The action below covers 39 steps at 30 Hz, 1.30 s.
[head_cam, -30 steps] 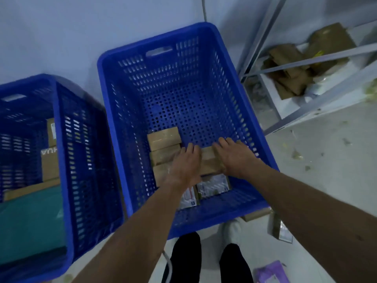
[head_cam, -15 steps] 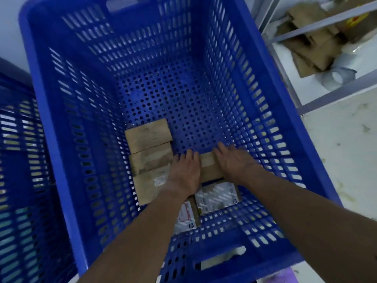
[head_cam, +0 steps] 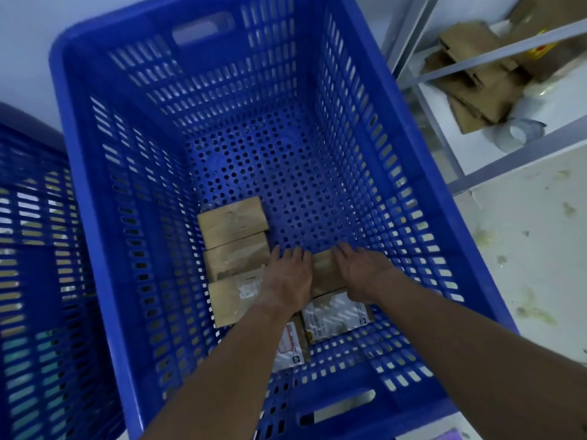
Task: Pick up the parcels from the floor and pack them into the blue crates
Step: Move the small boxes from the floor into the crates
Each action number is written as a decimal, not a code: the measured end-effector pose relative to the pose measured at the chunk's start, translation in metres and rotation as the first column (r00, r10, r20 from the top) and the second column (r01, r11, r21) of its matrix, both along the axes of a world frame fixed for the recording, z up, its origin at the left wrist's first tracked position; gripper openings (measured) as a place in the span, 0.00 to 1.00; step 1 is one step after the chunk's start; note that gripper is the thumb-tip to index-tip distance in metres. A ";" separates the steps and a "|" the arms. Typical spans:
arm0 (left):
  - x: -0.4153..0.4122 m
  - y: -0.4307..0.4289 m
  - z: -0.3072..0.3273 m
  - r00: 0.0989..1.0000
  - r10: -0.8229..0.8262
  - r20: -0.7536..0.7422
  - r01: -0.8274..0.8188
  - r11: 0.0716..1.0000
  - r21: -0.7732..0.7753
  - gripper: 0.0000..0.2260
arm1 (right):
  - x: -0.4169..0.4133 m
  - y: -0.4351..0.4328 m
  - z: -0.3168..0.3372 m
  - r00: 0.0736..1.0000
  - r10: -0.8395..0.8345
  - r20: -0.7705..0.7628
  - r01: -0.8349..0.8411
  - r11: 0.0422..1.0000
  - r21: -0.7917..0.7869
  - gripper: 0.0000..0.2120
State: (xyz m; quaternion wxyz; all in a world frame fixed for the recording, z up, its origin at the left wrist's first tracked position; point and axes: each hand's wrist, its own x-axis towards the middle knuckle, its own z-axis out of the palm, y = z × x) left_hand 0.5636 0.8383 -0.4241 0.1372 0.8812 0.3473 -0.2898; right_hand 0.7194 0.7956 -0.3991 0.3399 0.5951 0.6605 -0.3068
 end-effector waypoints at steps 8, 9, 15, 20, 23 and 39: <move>-0.011 0.003 0.054 0.992 0.108 0.070 -0.111 0.993 0.040 0.31 | 0.005 -0.015 0.076 0.999 0.035 -0.006 -0.035 0.999 0.035 0.44; -0.013 0.002 0.066 0.992 0.116 0.059 -0.118 0.992 0.037 0.31 | 0.004 -0.019 0.089 1.000 0.023 -0.013 -0.022 0.999 0.034 0.44; -0.022 -0.015 0.157 0.991 0.130 0.038 -0.131 0.991 0.025 0.31 | -0.013 -0.052 0.161 0.994 -0.077 -0.073 0.081 0.995 0.055 0.43; -0.038 -0.048 0.256 0.981 0.194 0.005 -0.194 0.980 0.034 0.40 | -0.017 -0.087 0.242 0.984 -0.113 -0.138 0.136 0.976 0.171 0.28; -0.054 -0.079 0.301 0.973 0.229 0.012 -0.229 0.969 0.092 0.41 | -0.021 -0.108 0.285 0.987 -0.083 -0.138 0.112 0.969 0.222 0.27; -0.084 -0.175 0.362 0.959 0.222 0.174 -0.225 0.974 0.002 0.38 | -0.051 -0.294 0.349 0.886 -0.461 -0.058 0.462 0.861 0.212 0.24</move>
